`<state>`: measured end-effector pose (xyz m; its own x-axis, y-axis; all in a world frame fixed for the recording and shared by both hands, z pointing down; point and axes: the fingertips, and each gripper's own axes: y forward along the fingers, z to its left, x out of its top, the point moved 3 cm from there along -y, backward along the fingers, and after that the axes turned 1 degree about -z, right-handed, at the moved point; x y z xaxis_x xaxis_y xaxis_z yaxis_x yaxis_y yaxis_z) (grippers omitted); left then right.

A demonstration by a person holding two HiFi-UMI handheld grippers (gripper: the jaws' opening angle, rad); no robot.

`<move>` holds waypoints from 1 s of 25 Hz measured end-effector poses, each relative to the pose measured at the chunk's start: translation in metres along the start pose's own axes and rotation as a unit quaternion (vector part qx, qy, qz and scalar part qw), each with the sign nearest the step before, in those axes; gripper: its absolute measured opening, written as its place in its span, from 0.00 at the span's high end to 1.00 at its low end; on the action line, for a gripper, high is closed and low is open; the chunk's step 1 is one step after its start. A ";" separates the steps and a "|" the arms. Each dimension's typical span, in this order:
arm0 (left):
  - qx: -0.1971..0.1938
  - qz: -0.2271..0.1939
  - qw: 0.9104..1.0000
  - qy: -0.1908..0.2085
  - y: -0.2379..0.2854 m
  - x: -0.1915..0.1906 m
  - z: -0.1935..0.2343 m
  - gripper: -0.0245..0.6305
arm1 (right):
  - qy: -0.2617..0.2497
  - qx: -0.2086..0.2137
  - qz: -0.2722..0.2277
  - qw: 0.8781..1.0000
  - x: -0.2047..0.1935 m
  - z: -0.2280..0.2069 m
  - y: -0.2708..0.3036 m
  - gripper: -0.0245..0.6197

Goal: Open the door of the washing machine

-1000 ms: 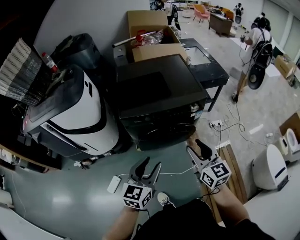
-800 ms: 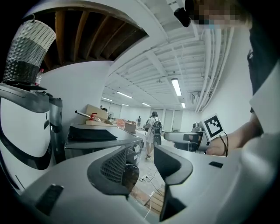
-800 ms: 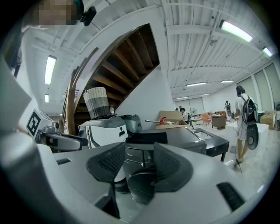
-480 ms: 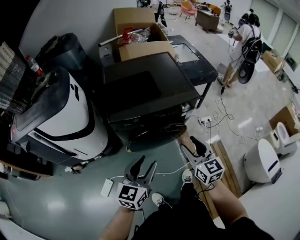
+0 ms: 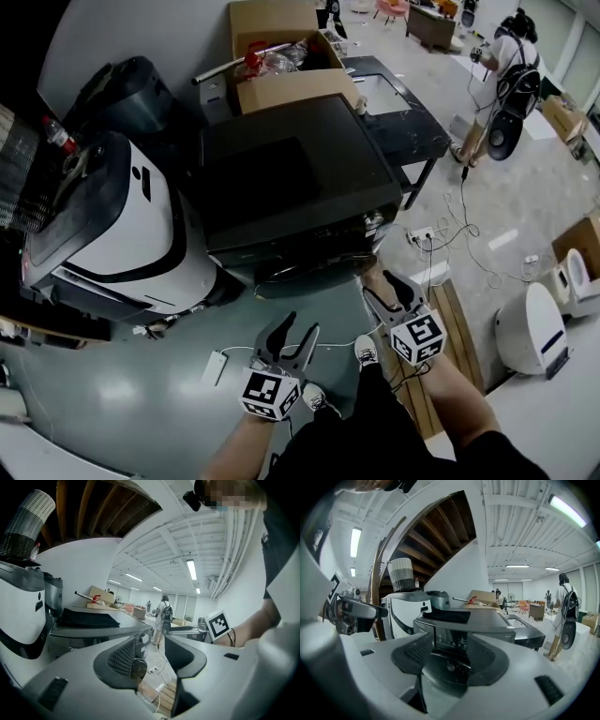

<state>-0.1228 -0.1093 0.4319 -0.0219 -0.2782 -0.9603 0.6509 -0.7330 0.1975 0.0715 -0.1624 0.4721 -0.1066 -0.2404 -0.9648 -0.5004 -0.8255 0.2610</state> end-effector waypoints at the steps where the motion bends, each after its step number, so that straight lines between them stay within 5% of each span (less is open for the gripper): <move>1: 0.003 0.002 1.000 -0.002 0.008 -0.002 0.000 0.66 | -0.002 0.004 0.005 1.000 -0.005 -0.007 0.004 0.60; 25: 0.084 0.068 0.993 -0.042 0.167 -0.099 0.033 0.65 | -0.031 0.099 0.141 0.985 -0.166 -0.131 0.144 0.60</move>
<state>-0.0369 -0.2251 0.5664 -0.0110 -0.4278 -0.9038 0.5172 -0.7760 0.3610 0.1302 -0.3078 0.6743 -0.3145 -0.4089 -0.8567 -0.6004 -0.6133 0.5132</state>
